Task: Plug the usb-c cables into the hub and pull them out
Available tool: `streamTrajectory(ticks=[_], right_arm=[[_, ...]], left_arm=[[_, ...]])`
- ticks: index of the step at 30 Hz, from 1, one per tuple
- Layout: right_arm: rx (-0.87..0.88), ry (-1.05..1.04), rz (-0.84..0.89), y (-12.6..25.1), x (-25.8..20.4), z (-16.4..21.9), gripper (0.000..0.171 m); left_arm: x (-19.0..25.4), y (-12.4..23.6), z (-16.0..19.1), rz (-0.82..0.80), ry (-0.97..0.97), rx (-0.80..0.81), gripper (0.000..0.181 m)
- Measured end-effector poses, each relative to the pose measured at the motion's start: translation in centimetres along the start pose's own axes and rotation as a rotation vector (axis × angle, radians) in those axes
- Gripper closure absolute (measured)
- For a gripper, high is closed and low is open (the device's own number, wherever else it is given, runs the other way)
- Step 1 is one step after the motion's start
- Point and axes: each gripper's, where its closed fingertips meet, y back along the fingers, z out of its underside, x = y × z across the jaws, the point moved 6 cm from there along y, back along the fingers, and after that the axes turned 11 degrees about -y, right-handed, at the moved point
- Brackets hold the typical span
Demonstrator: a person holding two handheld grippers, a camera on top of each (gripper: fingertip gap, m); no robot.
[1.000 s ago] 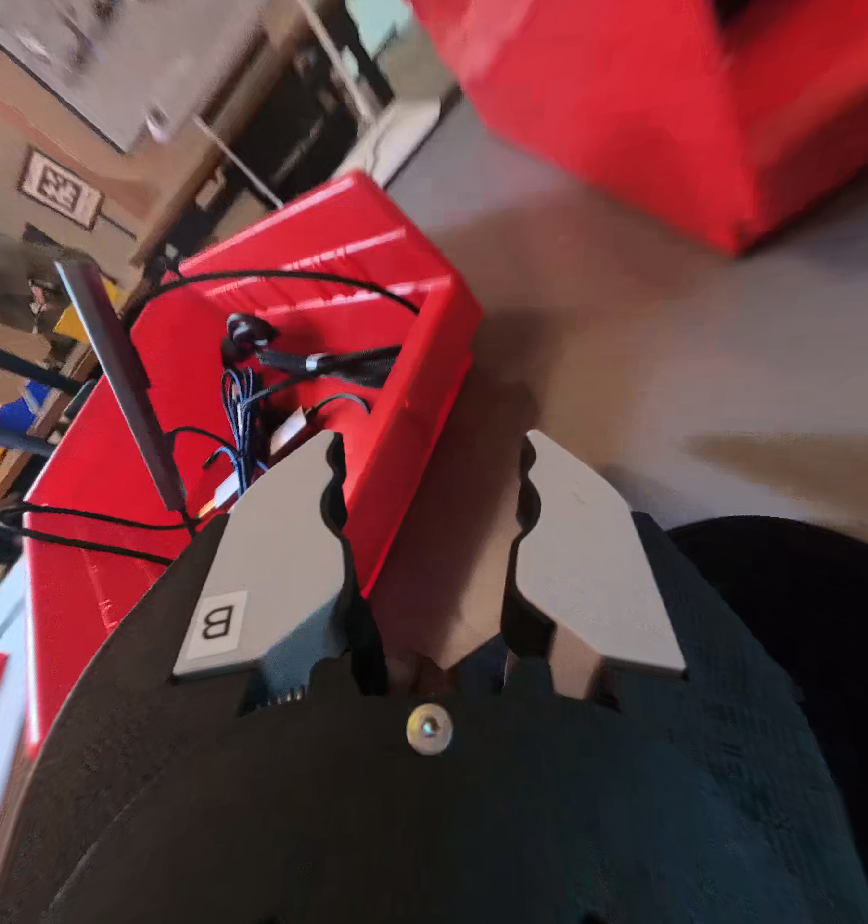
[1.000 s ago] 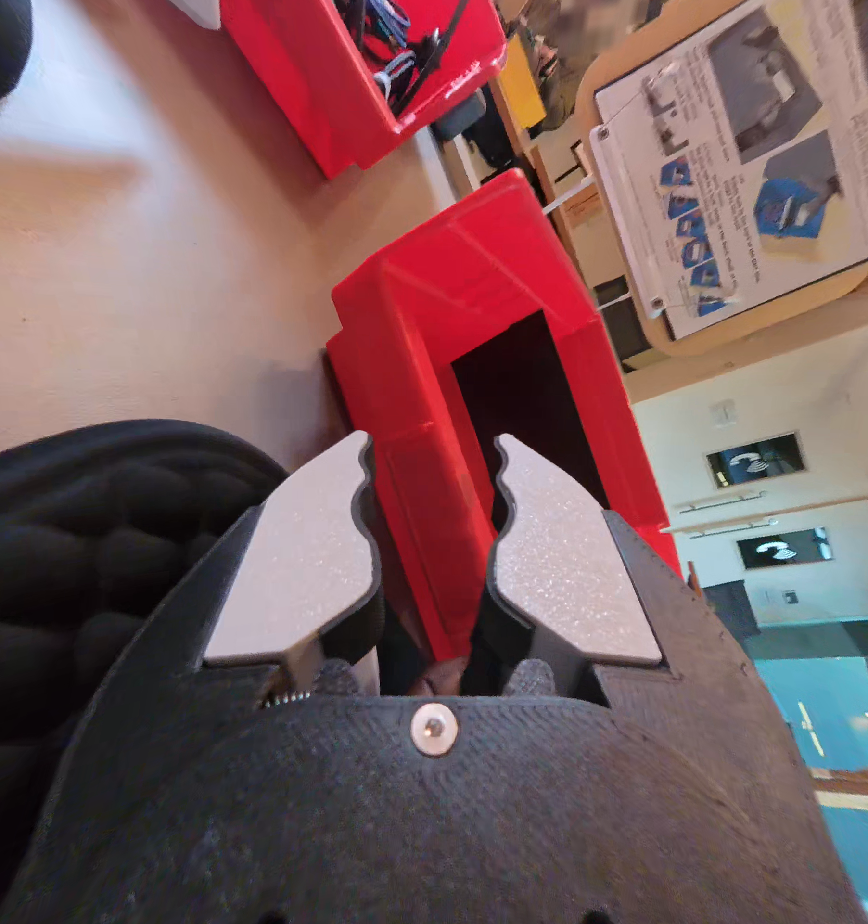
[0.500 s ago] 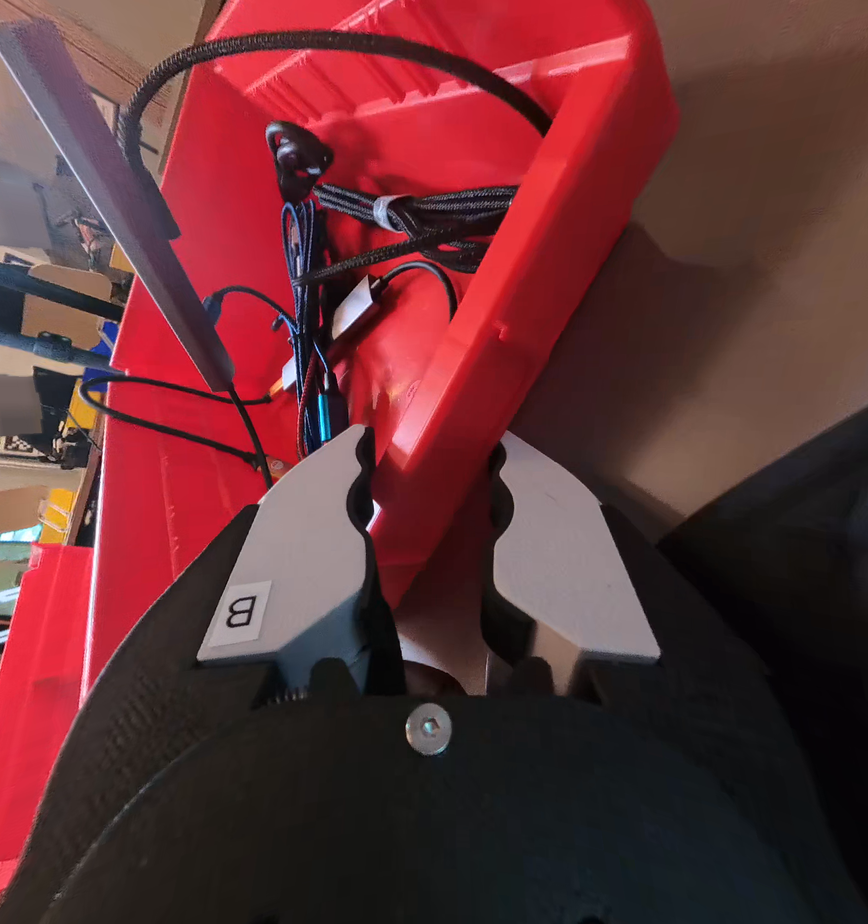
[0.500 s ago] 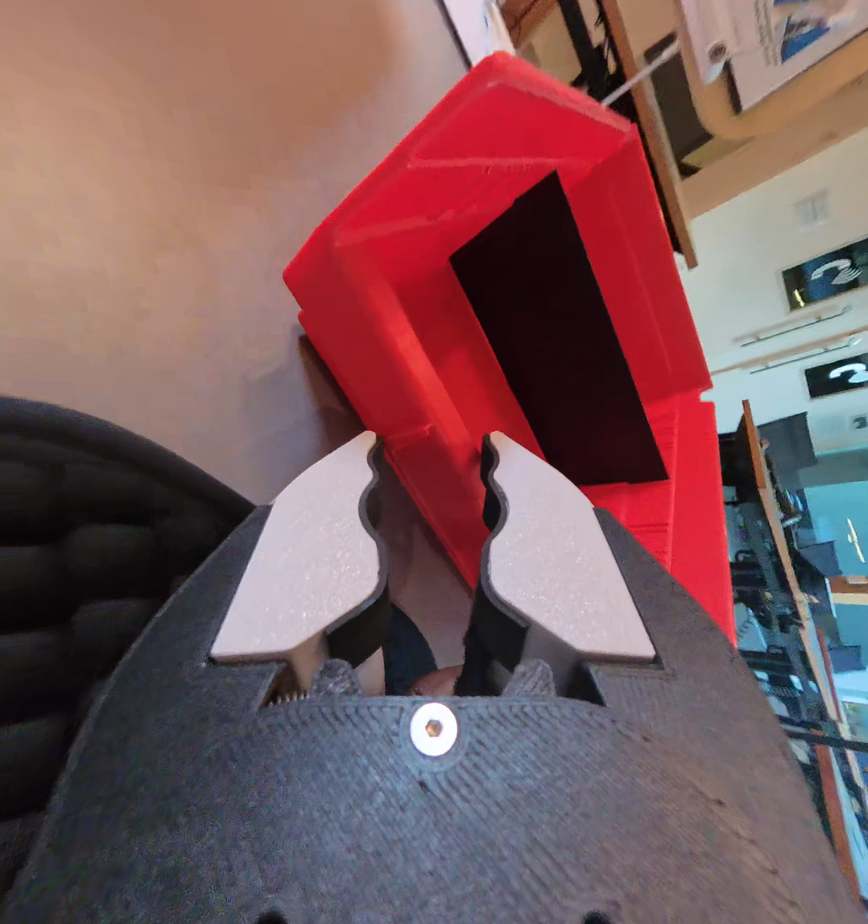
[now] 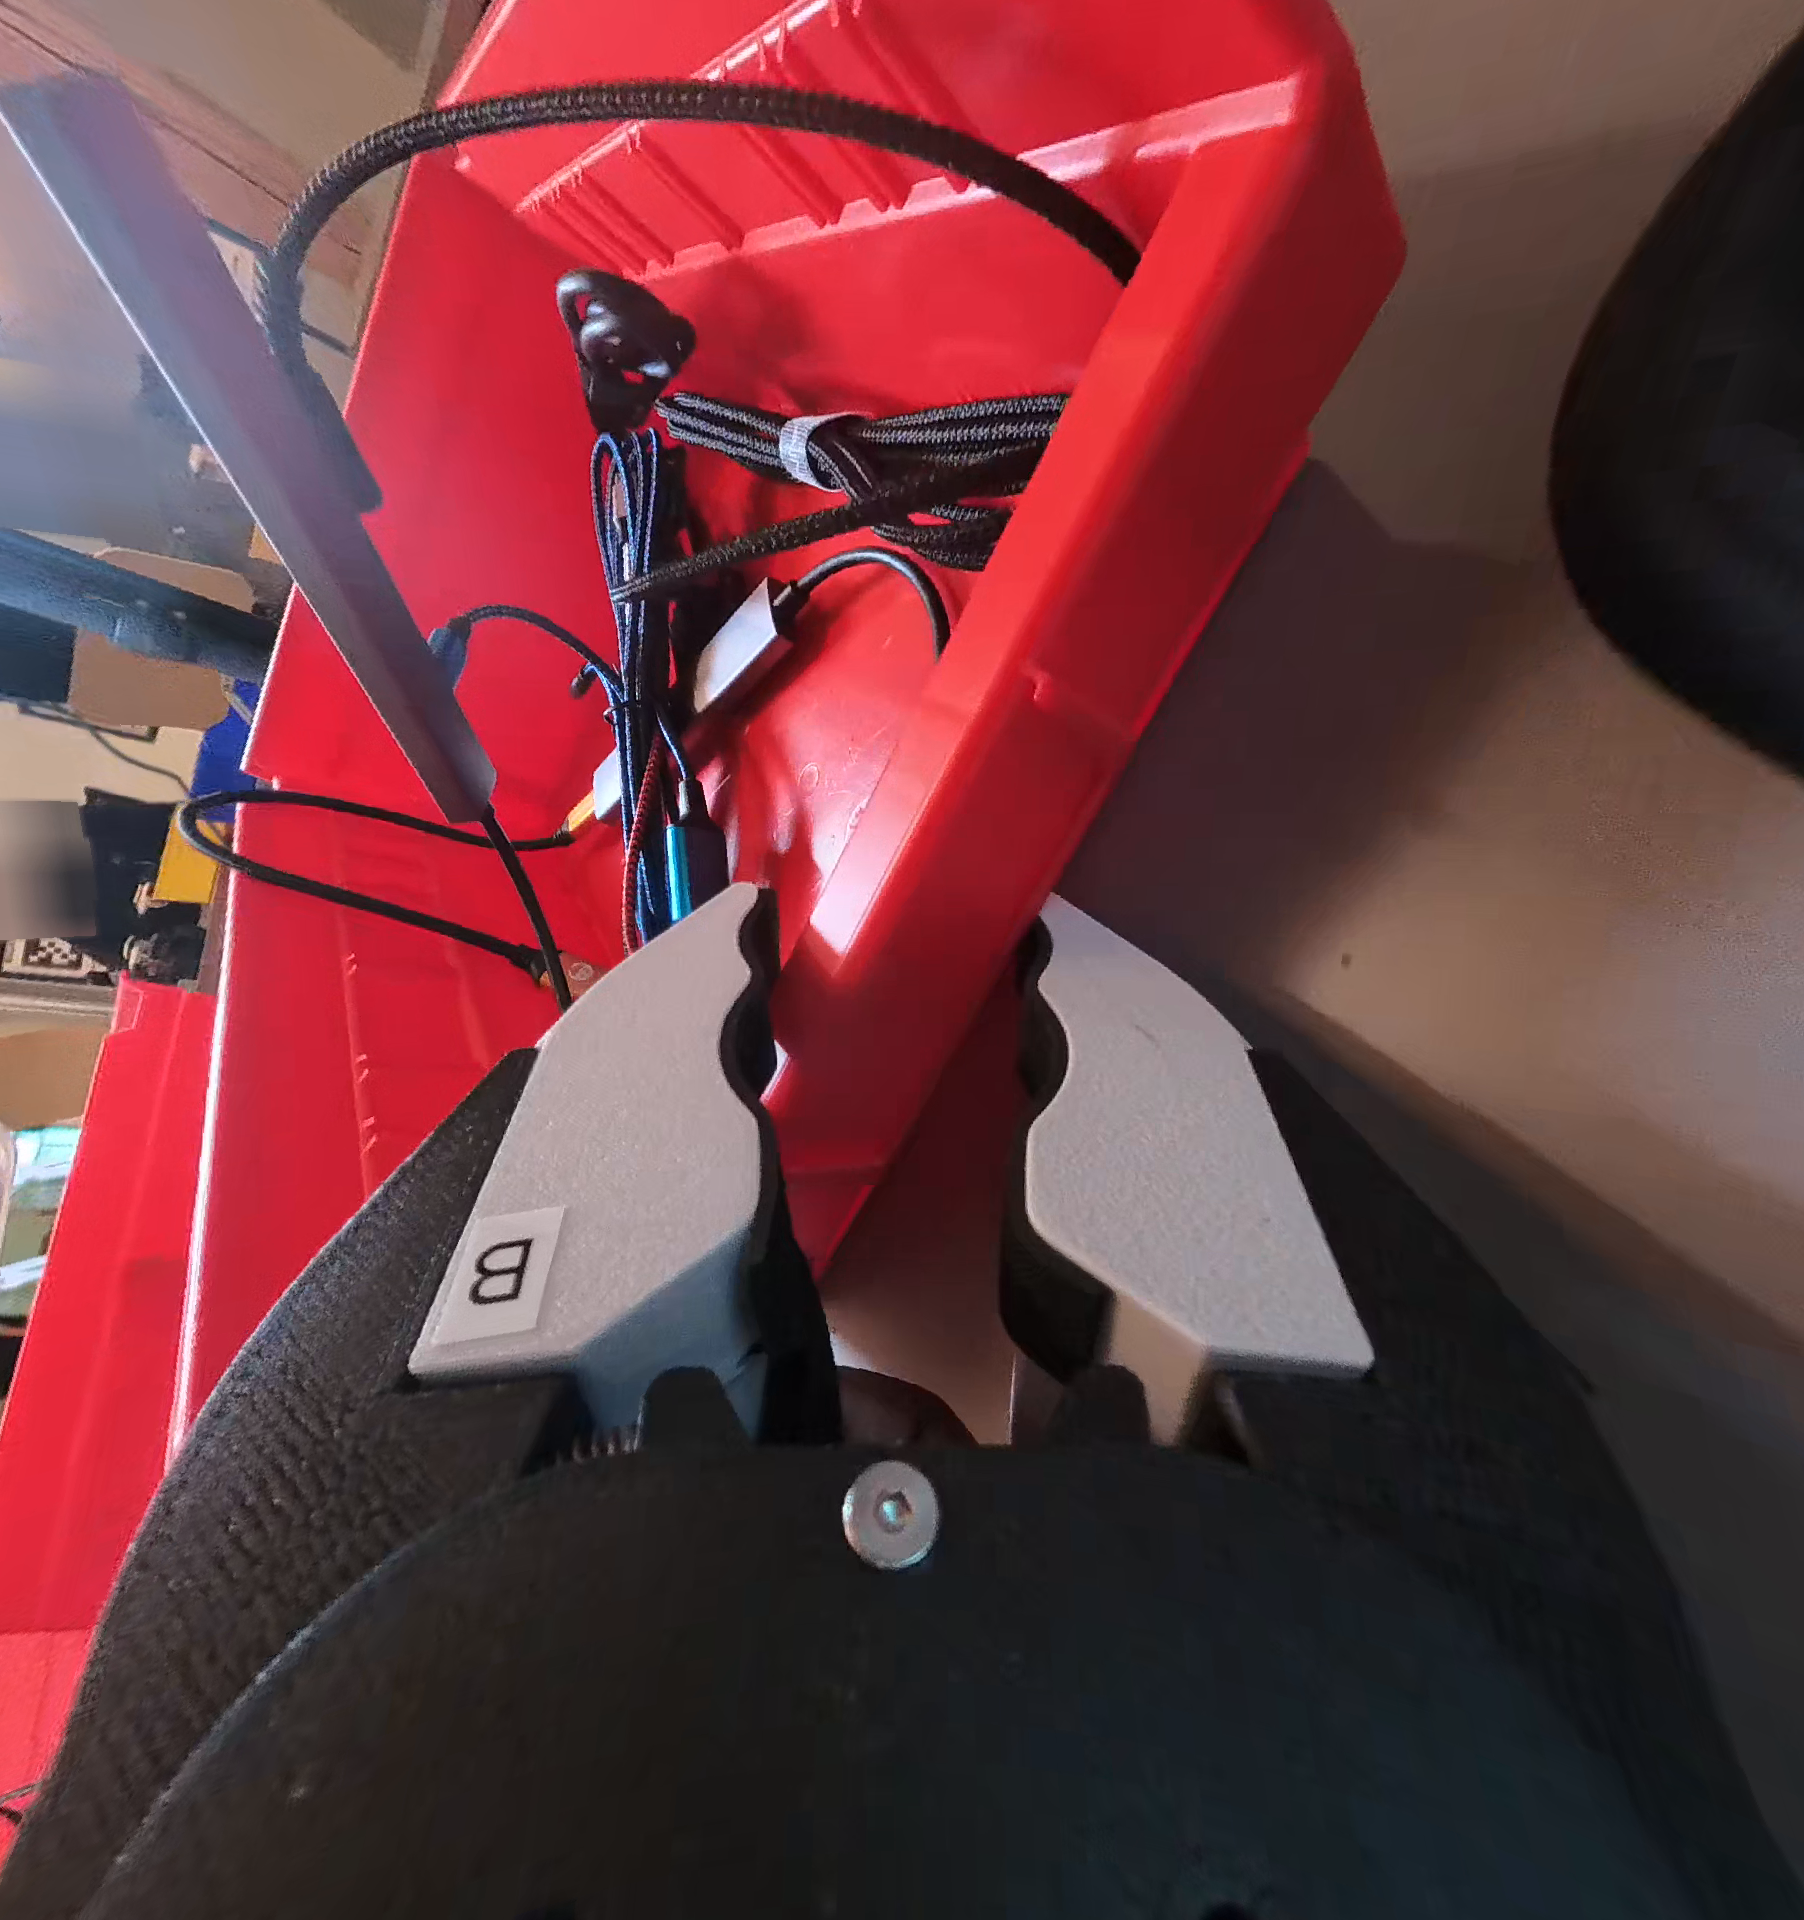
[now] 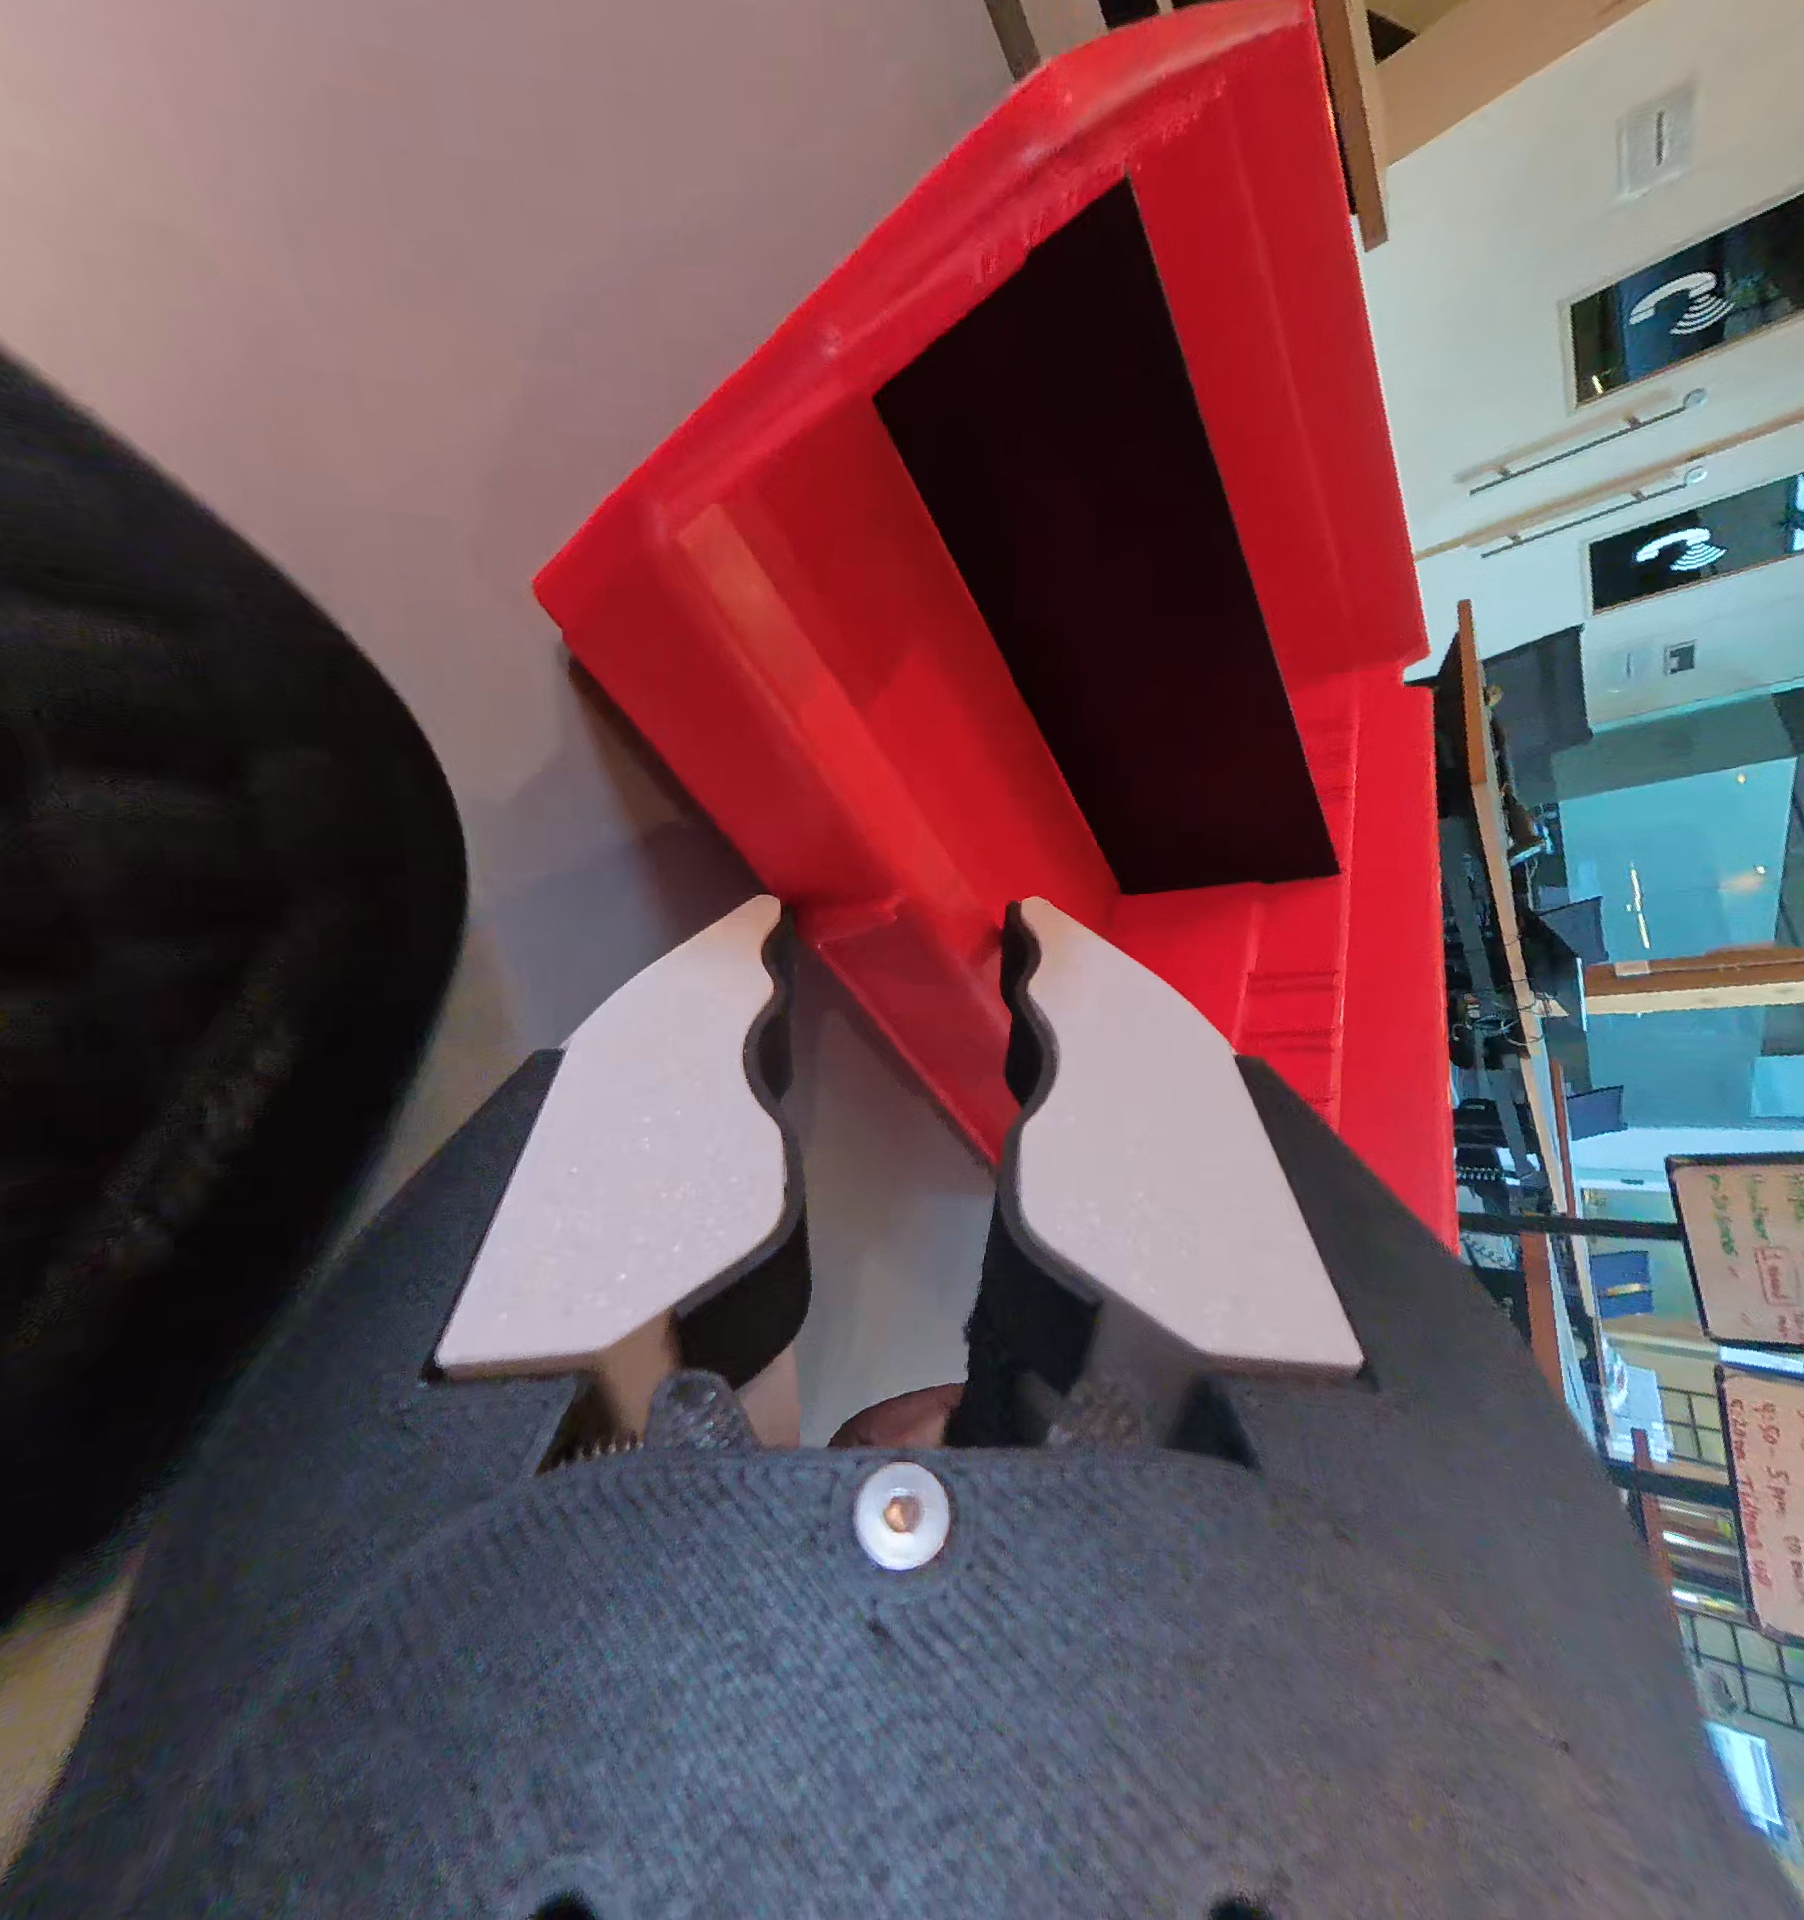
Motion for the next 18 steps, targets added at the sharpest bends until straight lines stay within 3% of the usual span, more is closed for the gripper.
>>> streamTrajectory(ticks=[8, 12, 14, 18], right_arm=[[-0.012, -0.001, -0.016, 1.7, 2.0, 3.5, 0.133], [0.063, -0.065, -0.071, 3.0, 2.1, 3.0, 0.124], [0.190, -0.153, -0.100, 4.4, 2.7, 1.4, 0.118], [0.574, -0.426, -0.277, 7.9, 3.4, -4.0, 0.109]], left_arm=[[0.4, 3.4, 3.1, 0.029, 0.005, 0.008, 0.135], [0.6, 4.3, 3.0, 0.093, 0.155, 0.070, 0.124], [-0.1, 5.5, 1.8, 0.151, 0.328, 0.203, 0.116], [-3.7, 9.8, -2.1, 0.225, 0.657, 0.629, 0.114]])
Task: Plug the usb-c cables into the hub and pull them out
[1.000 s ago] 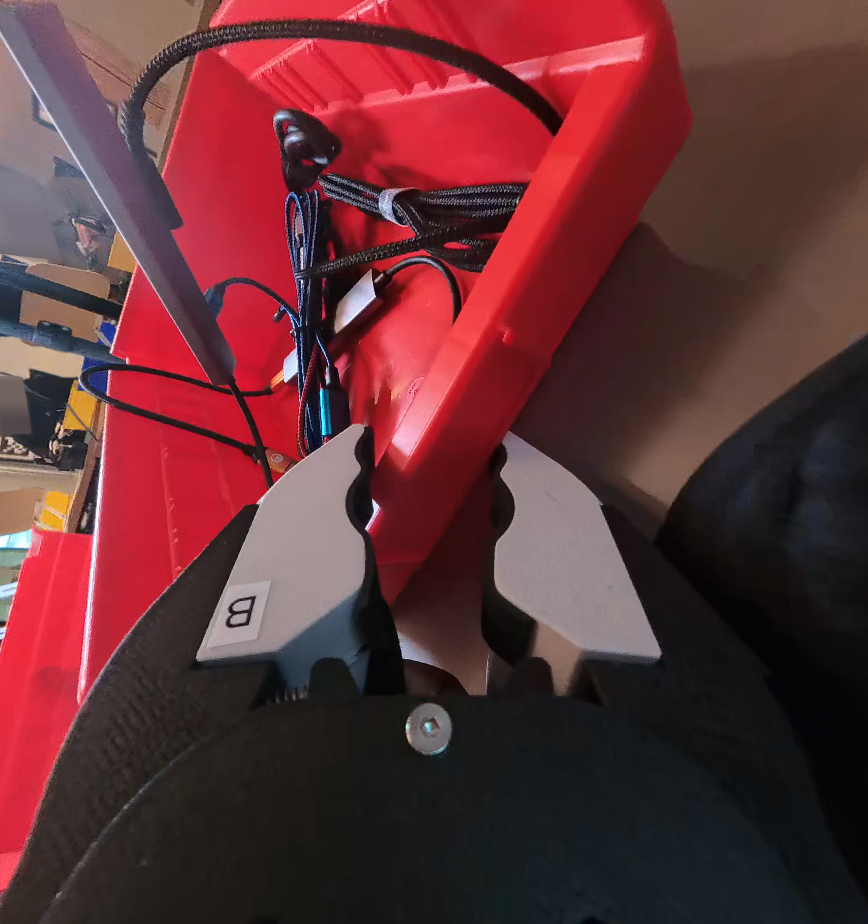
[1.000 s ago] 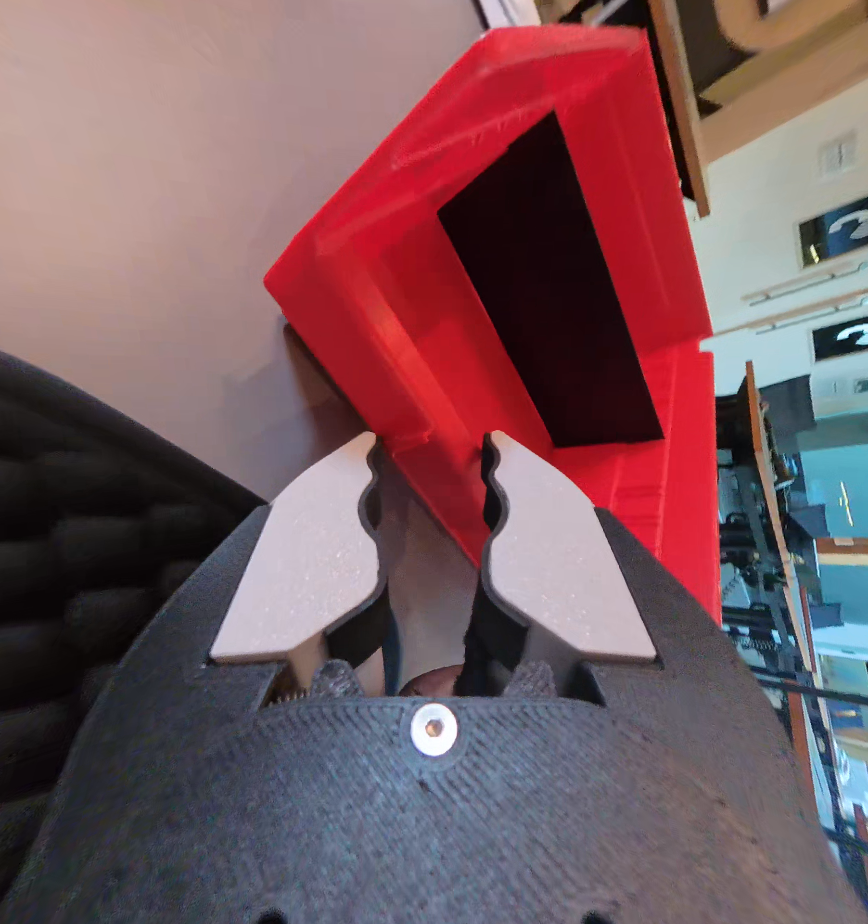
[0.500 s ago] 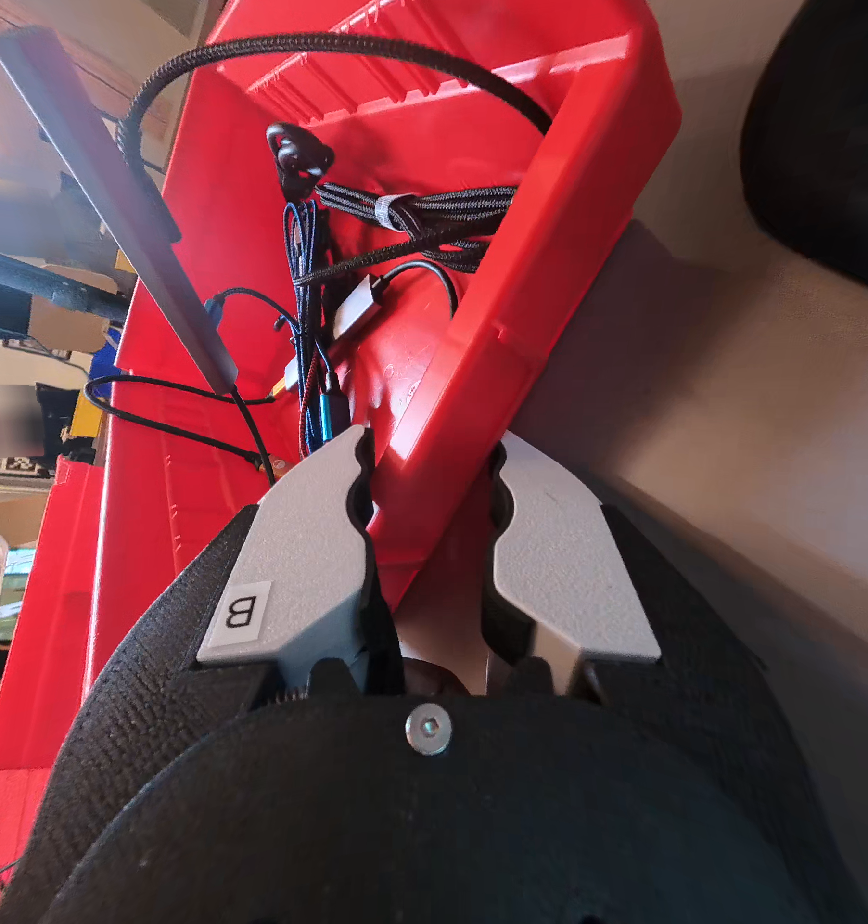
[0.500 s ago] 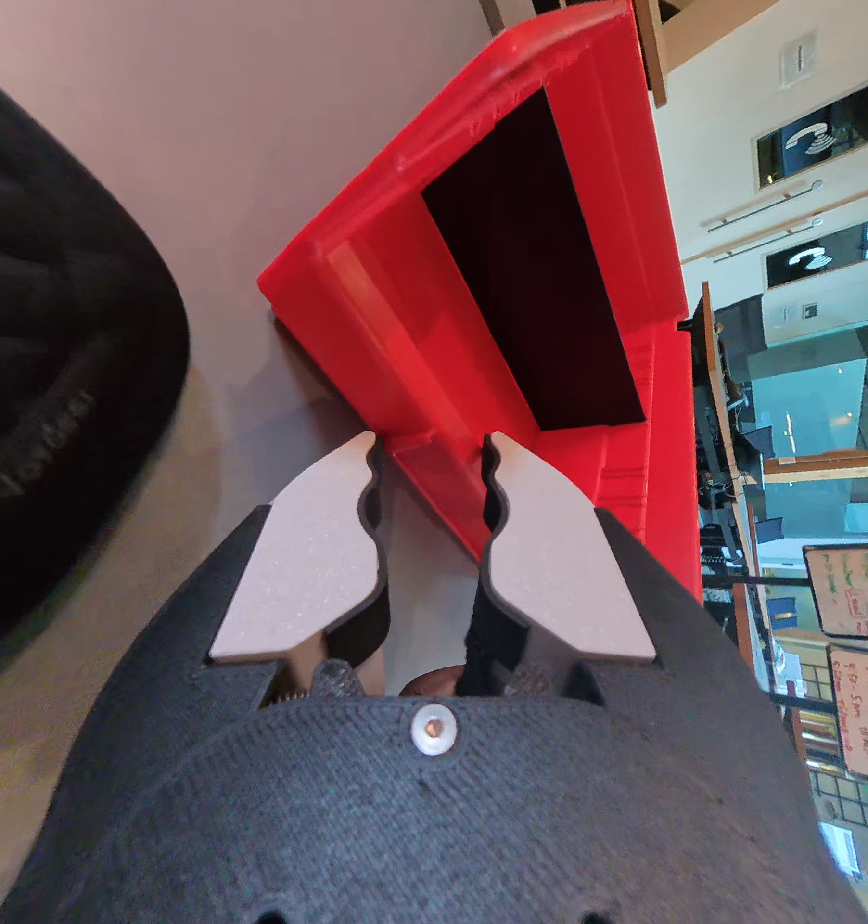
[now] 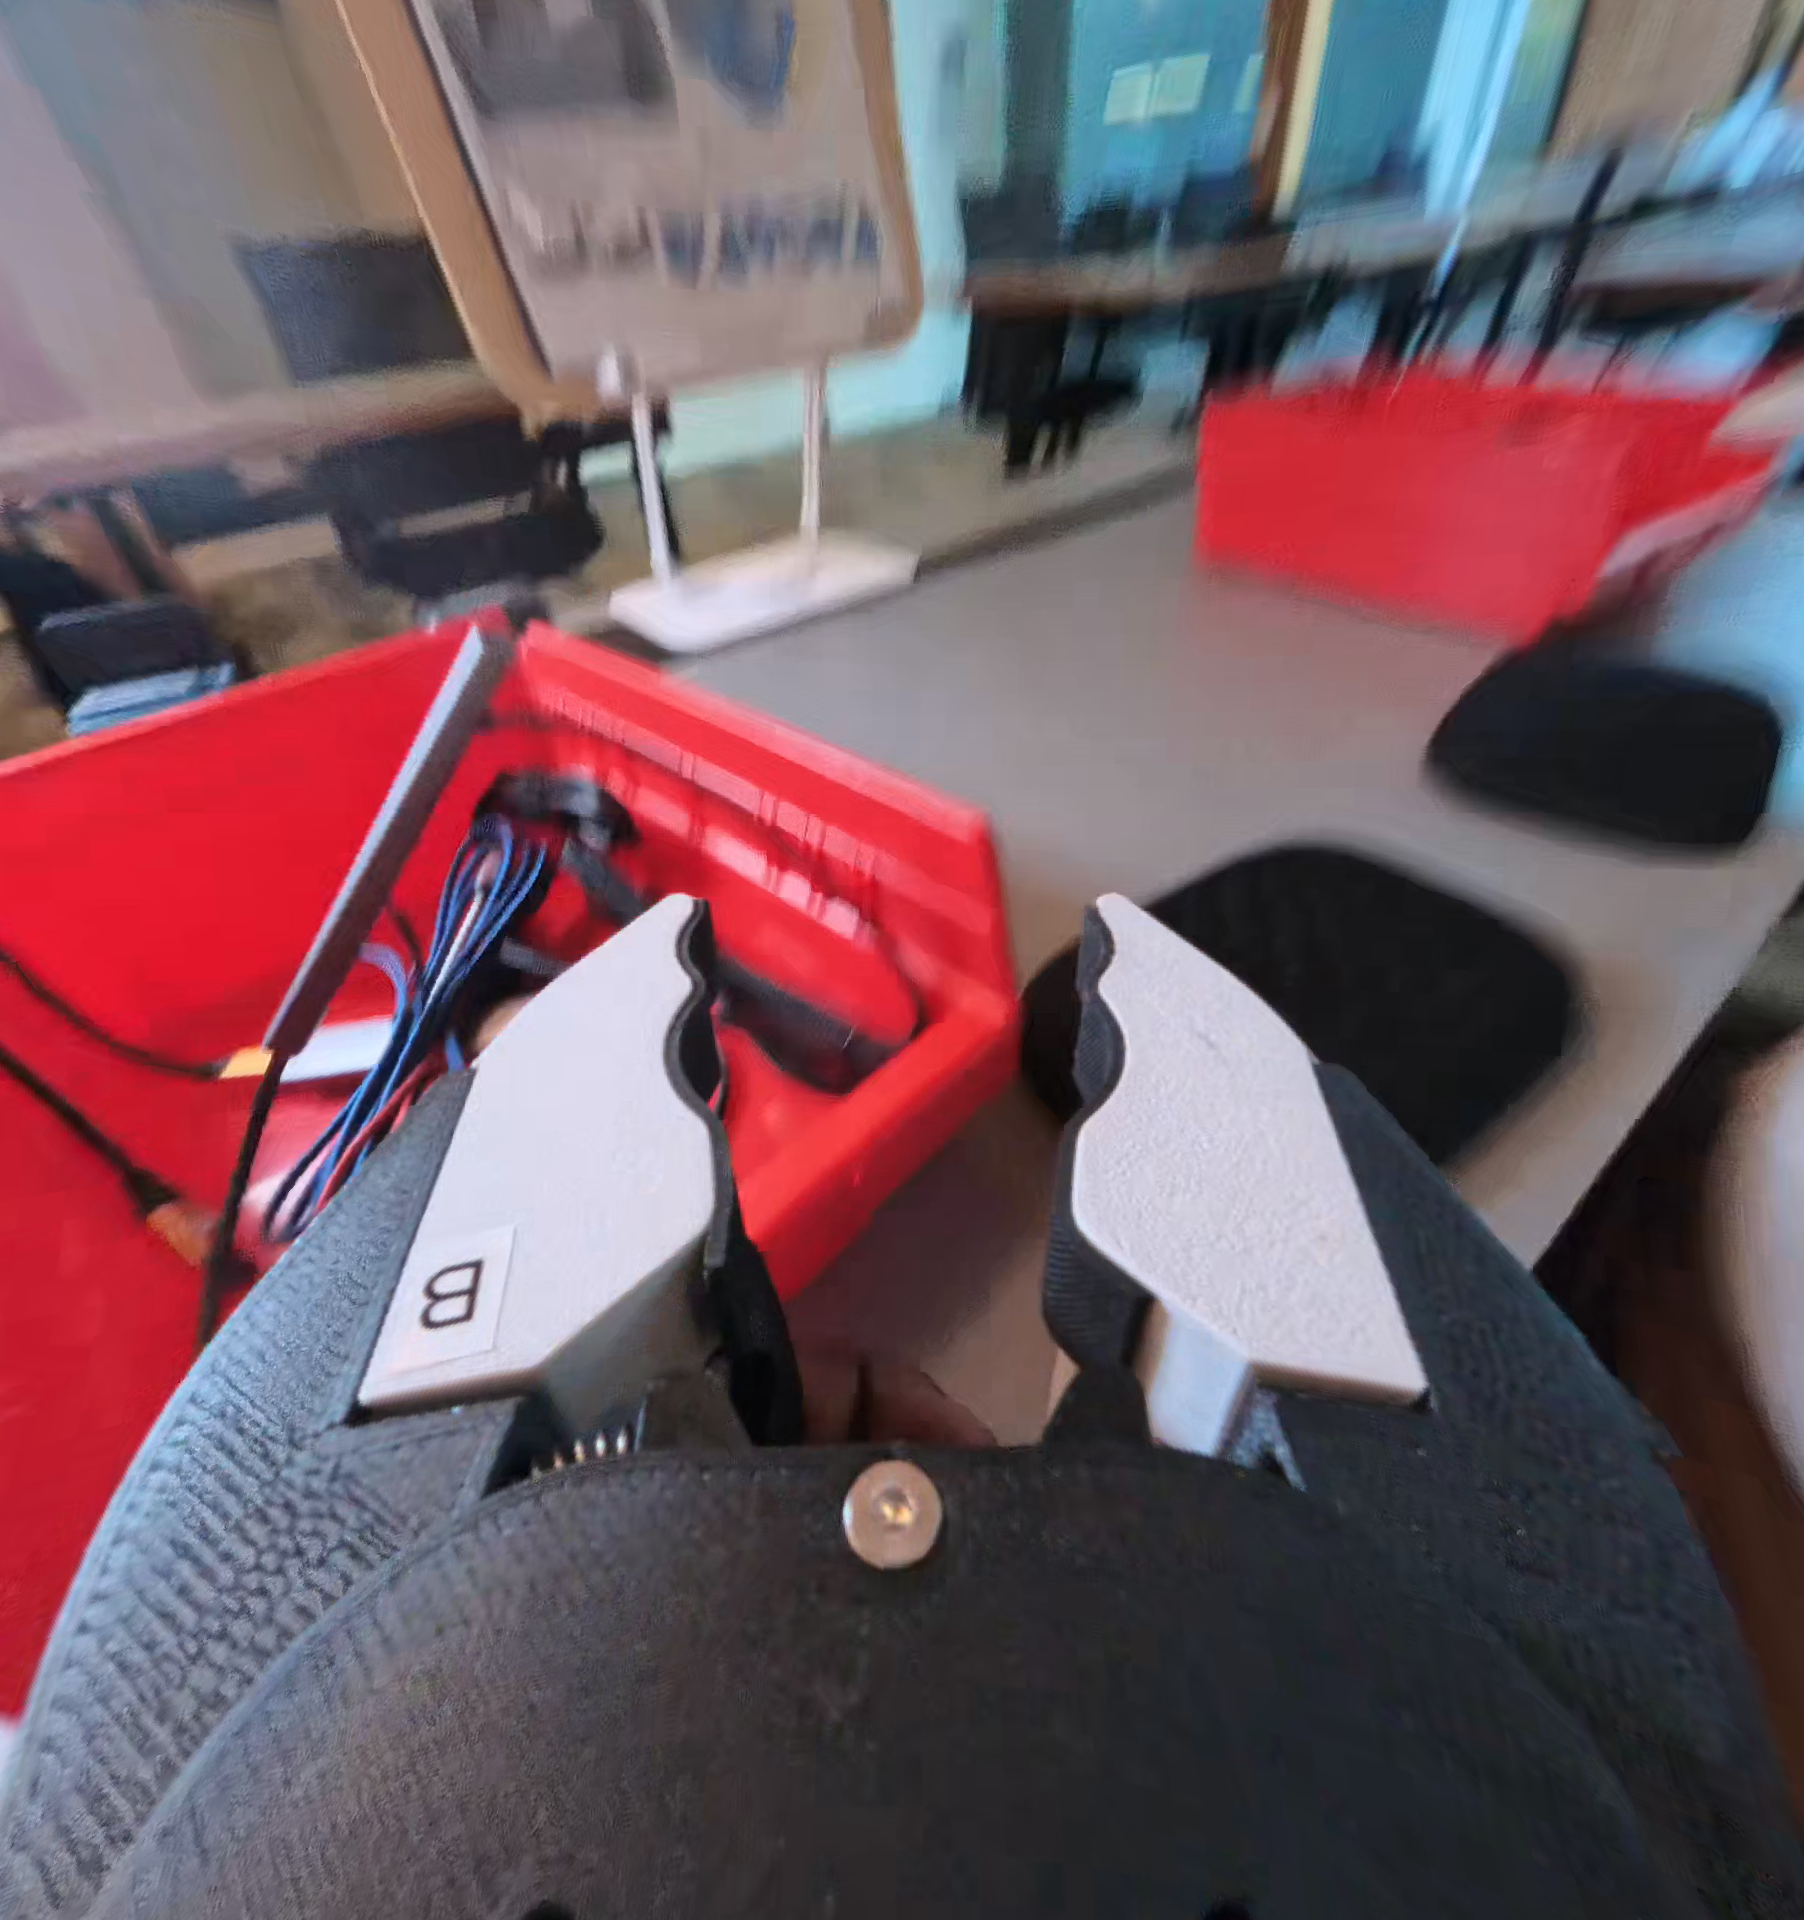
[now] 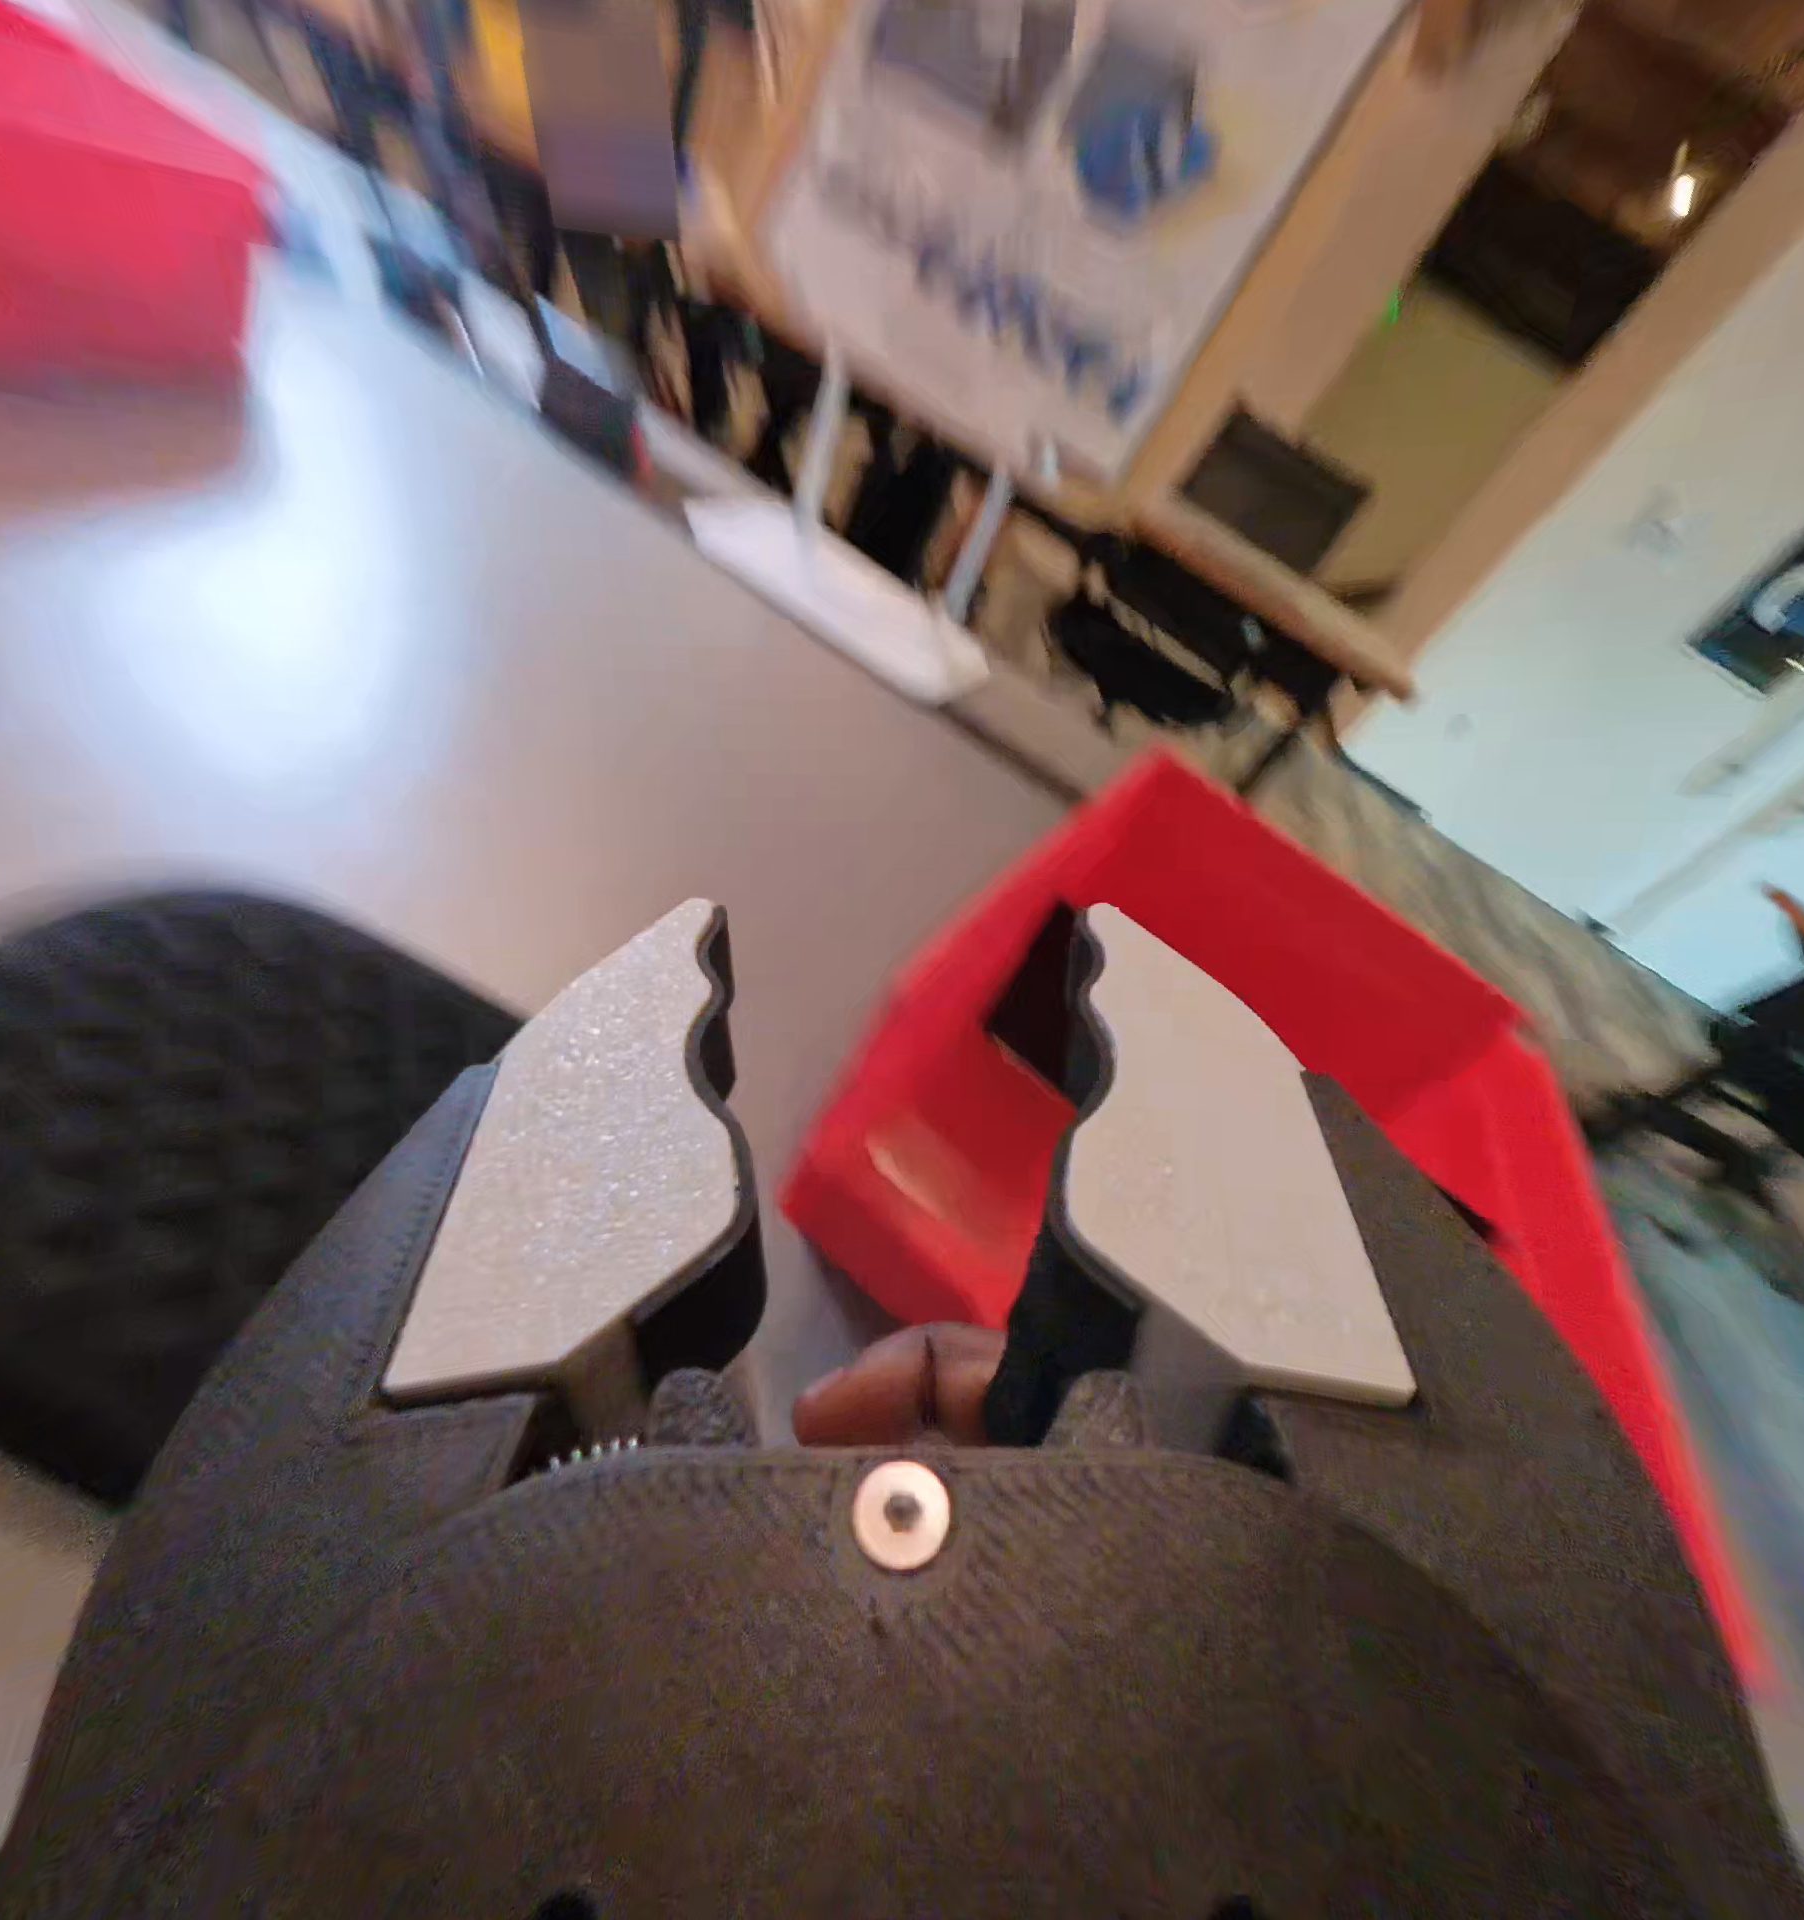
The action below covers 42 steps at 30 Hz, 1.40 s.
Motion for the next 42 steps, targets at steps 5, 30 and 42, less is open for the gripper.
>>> streamTrajectory(ticks=[5, 30, 42], right_arm=[[0.493, -0.413, -0.300, -2.6, -4.5, -4.6, 0.113], [0.499, -1.033, -0.415, -8.1, -5.5, 0.0, 0.123], [0.486, -1.046, -0.400, -8.3, -5.4, 0.2, 0.125]], left_arm=[[-3.0, 0.4, -3.9, -0.204, 0.140, 0.131, 0.116], [-12.1, -5.1, -1.9, -0.550, -0.241, -0.401, 0.169], [-12.8, -1.7, -15.6, -0.807, -0.321, 0.191, 0.170]])
